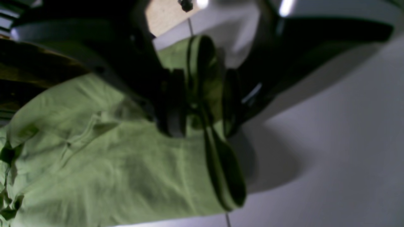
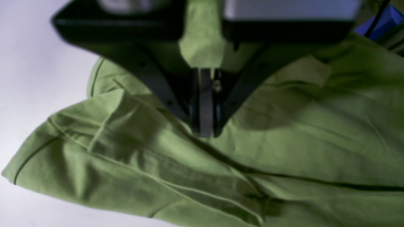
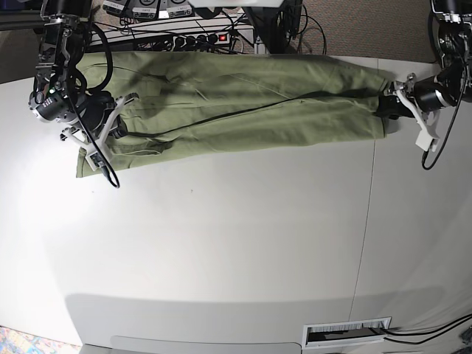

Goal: Fold the T-shirt properly
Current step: 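Lower the left gripper and grasp the folded shirt end again, then fold both shirt ends inward toward each other with both grippers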

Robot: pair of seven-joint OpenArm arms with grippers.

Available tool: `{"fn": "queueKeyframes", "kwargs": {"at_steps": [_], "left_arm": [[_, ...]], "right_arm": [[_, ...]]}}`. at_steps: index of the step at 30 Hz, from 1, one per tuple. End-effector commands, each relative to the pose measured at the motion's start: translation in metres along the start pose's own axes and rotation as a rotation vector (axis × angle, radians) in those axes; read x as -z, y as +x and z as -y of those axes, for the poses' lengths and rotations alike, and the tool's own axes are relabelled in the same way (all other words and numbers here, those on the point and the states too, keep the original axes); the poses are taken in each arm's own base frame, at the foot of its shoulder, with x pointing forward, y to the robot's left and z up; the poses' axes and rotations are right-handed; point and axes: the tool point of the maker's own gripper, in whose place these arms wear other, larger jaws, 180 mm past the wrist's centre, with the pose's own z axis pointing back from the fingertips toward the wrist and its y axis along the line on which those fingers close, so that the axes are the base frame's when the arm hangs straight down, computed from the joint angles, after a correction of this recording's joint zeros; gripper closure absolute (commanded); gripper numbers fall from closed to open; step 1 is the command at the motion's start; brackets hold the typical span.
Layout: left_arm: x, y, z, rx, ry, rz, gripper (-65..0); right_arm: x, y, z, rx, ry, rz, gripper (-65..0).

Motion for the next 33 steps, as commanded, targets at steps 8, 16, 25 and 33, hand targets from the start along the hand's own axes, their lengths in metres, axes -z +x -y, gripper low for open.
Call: {"fn": "queueKeyframes", "kwargs": {"at_steps": [8, 16, 25, 33], "left_arm": [[0.006, -0.008, 0.009, -0.016, -0.027, 0.017, -18.9], [0.014, -0.012, 0.023, -0.034, -0.076, 0.036, -11.5], [0.010, 0.018, 0.026, 0.072, -0.093, 0.082, 0.0], [0.006, 0.061, 0.017, 0.148, -0.025, 0.130, 0.0]], "right_arm": [[-0.006, 0.012, 0.007, -0.017, -0.019, 0.039, 0.0], [-0.006, 0.012, 0.007, -0.017, -0.018, 0.041, 0.0], [-0.005, 0.008, 0.007, -0.025, -0.026, 0.027, 0.0], [0.016, 0.009, -0.015, -0.116, -0.003, 0.023, 0.0]]}}
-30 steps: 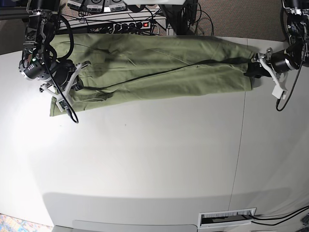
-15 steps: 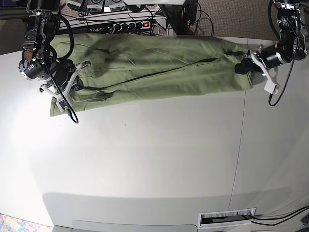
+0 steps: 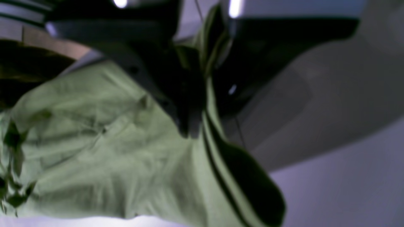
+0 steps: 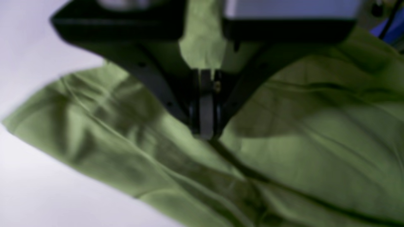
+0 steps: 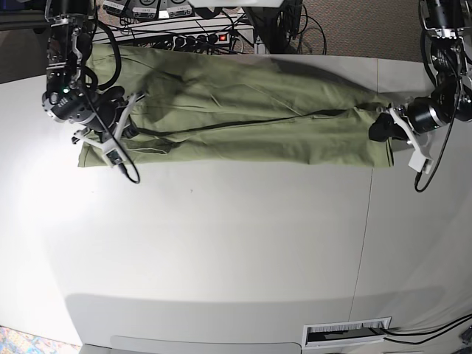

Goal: Fold the T-shirt properly
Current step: 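Fold both shirt ends inward toward each other with both grippers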

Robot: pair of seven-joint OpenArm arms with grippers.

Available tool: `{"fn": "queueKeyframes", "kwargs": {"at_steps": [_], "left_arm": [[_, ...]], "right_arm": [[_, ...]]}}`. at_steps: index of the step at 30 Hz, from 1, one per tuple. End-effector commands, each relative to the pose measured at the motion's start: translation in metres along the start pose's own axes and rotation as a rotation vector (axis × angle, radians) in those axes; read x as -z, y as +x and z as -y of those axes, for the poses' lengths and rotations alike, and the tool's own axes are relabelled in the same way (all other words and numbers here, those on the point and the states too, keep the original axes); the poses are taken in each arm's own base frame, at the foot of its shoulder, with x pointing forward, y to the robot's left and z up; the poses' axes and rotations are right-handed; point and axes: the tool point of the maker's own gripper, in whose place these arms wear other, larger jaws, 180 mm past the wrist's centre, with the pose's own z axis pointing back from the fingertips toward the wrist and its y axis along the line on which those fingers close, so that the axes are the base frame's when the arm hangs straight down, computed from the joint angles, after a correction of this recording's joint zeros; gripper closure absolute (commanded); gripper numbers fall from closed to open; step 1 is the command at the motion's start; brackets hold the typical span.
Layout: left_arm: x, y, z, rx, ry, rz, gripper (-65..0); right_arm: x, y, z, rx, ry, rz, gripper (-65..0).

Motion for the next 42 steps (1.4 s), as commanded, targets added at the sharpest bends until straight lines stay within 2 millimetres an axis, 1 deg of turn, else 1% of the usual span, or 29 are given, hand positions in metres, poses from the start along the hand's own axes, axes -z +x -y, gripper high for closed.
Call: {"fn": "queueKeyframes", "kwargs": {"at_steps": [1, 5, 8, 10, 13, 15, 18, 20, 24, 27, 29, 31, 35, 42], "left_arm": [[-0.006, 0.016, 0.000, 0.024, -0.002, 0.039, 0.0], [-0.006, 0.020, 0.001, 0.028, -0.006, 0.048, 0.0], [-0.006, 0.025, 0.008, 0.020, -0.042, 0.053, 0.0], [-0.007, 0.027, 0.013, 0.037, -0.068, 0.047, 0.0], [-0.010, 0.033, 0.017, 0.054, -0.078, 0.058, 0.0], [-0.012, 0.036, 0.023, 0.070, -0.092, 0.064, 0.0], [-0.016, 0.041, 0.037, 0.103, -0.127, 0.061, 0.0], [-0.019, 0.045, 0.048, 0.133, -0.143, 0.072, 0.0], [-0.027, 0.051, 0.072, 0.236, -0.170, 0.097, 0.0], [-0.034, 0.057, 0.092, 0.303, -0.208, 0.130, 0.0], [-0.036, 0.063, 0.101, 0.327, -0.224, 0.161, 0.0], [-0.037, 0.068, 0.111, 0.321, -0.253, 0.203, 0.0], [-0.032, 0.074, 0.130, 0.268, -0.321, 0.283, 0.0], [-0.020, 0.074, 0.153, 0.194, -0.392, 0.352, 0.0]], "right_arm": [[0.000, 0.006, 0.003, -0.027, -0.012, 0.019, 0.0], [0.018, -0.004, -0.007, -0.071, -0.001, -0.012, 0.0], [0.024, -0.006, -0.009, -0.077, 0.004, -0.004, 0.0], [0.025, -0.004, -0.006, -0.081, -0.006, 0.008, 0.0], [0.025, 0.005, -0.003, -0.090, -0.019, 0.042, 0.0], [0.024, 0.012, -0.001, -0.093, -0.026, 0.062, 0.0], [0.023, 0.023, 0.004, -0.096, -0.037, 0.086, 0.0], [0.024, 0.031, 0.003, -0.090, -0.035, 0.105, 0.0], [0.029, 0.043, -0.008, -0.067, -0.018, 0.143, 0.0], [0.033, 0.047, -0.014, -0.061, -0.021, 0.149, 0.0], [0.034, 0.049, -0.018, -0.053, -0.013, 0.153, 0.0], [0.034, 0.049, -0.019, -0.050, -0.010, 0.154, 0.0], [0.034, 0.048, -0.019, -0.050, -0.011, 0.150, 0.0], [0.035, 0.045, -0.018, -0.050, -0.011, 0.131, 0.0]]}}
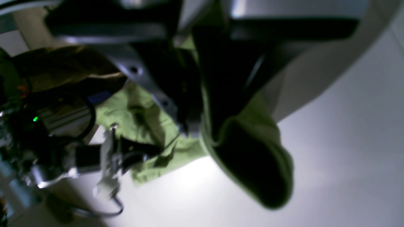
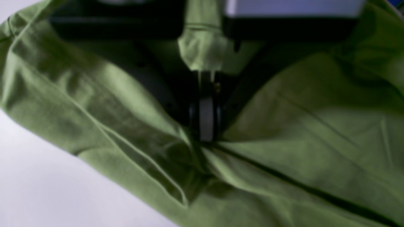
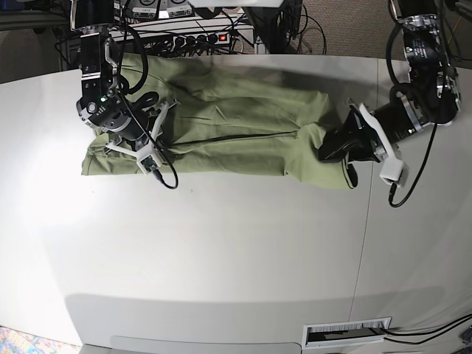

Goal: Fold the T-shirt properly
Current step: 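Fold both shirt ends inward toward each other with both grippers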

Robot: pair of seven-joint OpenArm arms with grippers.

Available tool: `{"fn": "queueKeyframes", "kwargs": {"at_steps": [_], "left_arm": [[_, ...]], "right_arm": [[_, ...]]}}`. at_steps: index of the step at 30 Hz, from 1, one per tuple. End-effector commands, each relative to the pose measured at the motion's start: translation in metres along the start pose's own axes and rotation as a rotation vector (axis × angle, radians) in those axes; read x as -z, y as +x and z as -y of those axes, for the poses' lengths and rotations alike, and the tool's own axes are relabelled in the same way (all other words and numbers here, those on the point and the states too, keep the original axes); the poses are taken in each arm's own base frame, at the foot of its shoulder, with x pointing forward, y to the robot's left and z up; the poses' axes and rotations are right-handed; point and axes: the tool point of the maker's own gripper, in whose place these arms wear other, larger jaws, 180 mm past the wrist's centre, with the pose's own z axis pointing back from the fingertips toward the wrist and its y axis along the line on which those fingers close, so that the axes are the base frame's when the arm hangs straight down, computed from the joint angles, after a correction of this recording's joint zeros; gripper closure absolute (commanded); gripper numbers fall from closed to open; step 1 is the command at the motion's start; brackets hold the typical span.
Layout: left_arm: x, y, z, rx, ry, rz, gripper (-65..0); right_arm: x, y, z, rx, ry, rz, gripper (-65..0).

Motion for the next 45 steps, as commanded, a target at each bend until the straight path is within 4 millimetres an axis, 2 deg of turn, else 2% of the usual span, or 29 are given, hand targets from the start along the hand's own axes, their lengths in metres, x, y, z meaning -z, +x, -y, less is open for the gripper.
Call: {"fn": "queueKeyframes", "kwargs": {"at_steps": [1, 4, 9, 14, 24, 31, 34, 35, 36, 40, 45], "left_arm": [[0.000, 0.015, 0.008, 0.014, -0.030, 0.060, 0.0], [0.008, 0.005, 0.019, -0.024, -0.063, 0.066, 0.0], [0.032, -0.019, 0.051, -0.024, -0.163, 0.022, 0.0], [0.053, -0.021, 0.067, -0.002, -0.190, 0.040, 0.0], [0.085, -0.026, 0.069, 0.106, -0.148, 0.018, 0.0], [0.088, -0.030, 0.064, 0.141, -0.119, -0.006, 0.0], [0.088, -0.030, 0.064, 0.140, -0.119, -0.006, -21.7], [0.088, -0.030, 0.064, 0.141, -0.119, -0.005, -27.0], [0.088, -0.030, 0.064, 0.141, -0.119, -0.004, -29.1], [0.088, -0.028, 0.064, 0.143, -0.119, 0.001, -29.2], [0.088, -0.033, 0.058, 0.164, -0.094, -0.026, -29.0]], "right_arm": [[-0.004, 0.012, 0.007, -0.008, -0.016, 0.038, 0.0], [-0.004, 0.012, 0.007, -0.008, -0.016, 0.040, 0.0], [-0.004, 0.012, 0.007, -0.008, -0.016, 0.041, 0.0], [-0.004, 0.011, 0.007, -0.008, -0.016, 0.036, 0.0], [-0.004, 0.011, 0.007, -0.009, -0.017, 0.032, 0.0], [-0.004, 0.009, 0.007, -0.009, -0.017, 0.020, 0.0], [-0.006, 0.011, 0.007, -0.012, -0.019, 0.026, 0.0], [-0.006, 0.012, 0.007, -0.015, -0.020, 0.030, 0.0], [-0.007, 0.014, 0.007, -0.018, -0.021, 0.036, 0.0], [-0.011, 0.021, 0.007, -0.030, -0.027, 0.055, 0.0], [-0.011, 0.017, 0.008, -0.032, -0.030, 0.032, 0.0]]}}
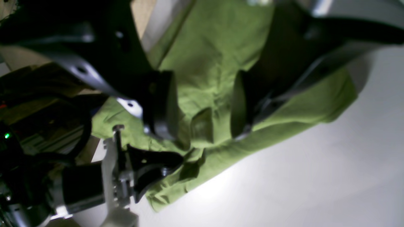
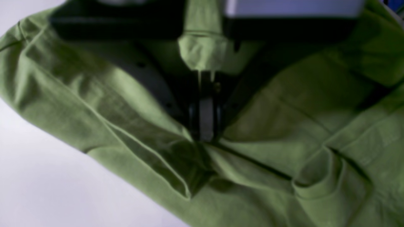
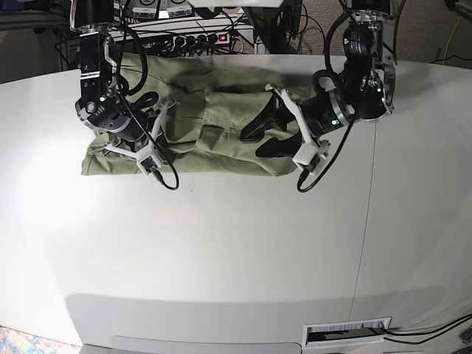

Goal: Fold the T-shirt properly
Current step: 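Fold both shirt ends inward toward each other with both grippers, then push the folded sides further toward the shirt center with both grippers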

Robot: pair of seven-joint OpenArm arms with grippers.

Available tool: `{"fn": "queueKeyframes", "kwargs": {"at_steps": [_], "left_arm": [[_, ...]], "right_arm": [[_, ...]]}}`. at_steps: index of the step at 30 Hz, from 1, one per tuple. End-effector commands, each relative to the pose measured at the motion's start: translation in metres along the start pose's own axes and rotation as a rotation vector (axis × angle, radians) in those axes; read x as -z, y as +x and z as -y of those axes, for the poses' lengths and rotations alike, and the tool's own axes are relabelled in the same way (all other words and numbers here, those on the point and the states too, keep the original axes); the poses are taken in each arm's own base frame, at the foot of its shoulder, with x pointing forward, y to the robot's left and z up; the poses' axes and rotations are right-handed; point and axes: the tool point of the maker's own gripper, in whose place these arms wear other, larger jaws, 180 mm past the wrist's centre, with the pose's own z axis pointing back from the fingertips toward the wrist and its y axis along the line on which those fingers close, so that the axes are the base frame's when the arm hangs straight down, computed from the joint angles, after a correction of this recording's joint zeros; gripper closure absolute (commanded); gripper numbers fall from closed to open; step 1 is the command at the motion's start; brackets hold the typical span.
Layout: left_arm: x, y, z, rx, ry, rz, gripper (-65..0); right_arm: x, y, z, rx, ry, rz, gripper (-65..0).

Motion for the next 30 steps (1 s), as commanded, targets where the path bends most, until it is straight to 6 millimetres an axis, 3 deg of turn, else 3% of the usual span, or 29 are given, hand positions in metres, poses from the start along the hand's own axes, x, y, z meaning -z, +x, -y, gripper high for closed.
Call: {"fn": "queueKeyframes", "kwargs": {"at_steps": [1, 4, 7, 8, 14, 23, 30], "left_arm": [[-0.002, 0.009, 0.000, 0.027, -0.003, 0.022, -28.6], [-0.009, -0.002, -0.009, 0.056, 0.022, -0.046, -19.9], [-0.015, -0.011, -0.015, 0.075, 0.036, -0.098, -2.8], [-0.017, -0.013, -0.018, 0.083, 0.043, -0.109, 0.0], [-0.014, -0.032, -0.025, 0.056, 0.060, -0.149, 0.0], [0.014, -0.085, -0.031, 0.097, 0.083, -0.227, 0.0], [0.000, -0.105, -0.084, 0.076, 0.384, -0.315, 0.0]], "right_arm": [[-0.006, 0.010, 0.010, -0.015, -0.024, 0.027, 0.0], [-0.010, 0.005, 0.016, -0.018, -0.037, 0.002, 0.0], [-0.017, 0.011, 0.020, -0.028, -0.038, 0.024, 0.0], [-0.020, 0.014, 0.021, -0.028, -0.036, 0.037, 0.0], [-0.022, 0.016, 0.016, -0.015, -0.010, 0.046, 0.0], [-0.022, 0.013, 0.015, -0.014, -0.008, 0.026, 0.0], [-0.023, 0.010, 0.013, -0.010, 0.003, 0.012, 0.0]]}}
